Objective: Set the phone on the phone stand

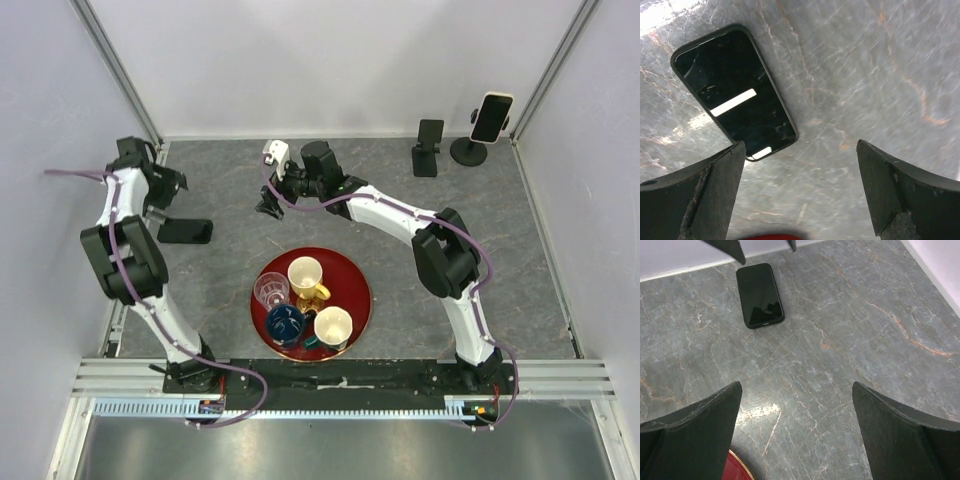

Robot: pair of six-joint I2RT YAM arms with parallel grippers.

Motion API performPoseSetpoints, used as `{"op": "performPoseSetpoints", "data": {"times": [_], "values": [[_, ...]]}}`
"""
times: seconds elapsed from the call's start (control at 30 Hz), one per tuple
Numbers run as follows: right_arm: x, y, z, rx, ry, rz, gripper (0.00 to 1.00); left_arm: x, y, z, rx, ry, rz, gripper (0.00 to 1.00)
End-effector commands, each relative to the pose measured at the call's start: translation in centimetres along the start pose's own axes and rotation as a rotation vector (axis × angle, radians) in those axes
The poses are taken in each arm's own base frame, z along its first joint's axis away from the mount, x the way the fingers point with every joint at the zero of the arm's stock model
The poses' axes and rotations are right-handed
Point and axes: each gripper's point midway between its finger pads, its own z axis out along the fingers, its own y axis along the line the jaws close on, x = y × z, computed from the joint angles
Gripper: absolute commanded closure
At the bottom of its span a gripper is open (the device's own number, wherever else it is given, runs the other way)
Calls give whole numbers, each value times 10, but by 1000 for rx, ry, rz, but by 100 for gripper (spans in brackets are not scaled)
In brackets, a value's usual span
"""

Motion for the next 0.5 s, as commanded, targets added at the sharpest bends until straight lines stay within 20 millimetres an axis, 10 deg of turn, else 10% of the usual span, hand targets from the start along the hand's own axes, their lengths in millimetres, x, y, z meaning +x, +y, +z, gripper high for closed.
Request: {"op": "performPoseSetpoints", "data": {"times": [0.0,0.47], "values": [[-34,-5,-16,39,-53,-78,2,-7,3,-19,-173,55,-230,1],[-33,-12,-23,71,-43,-102,2,18,19,40,-400,246,-433,0]]}}
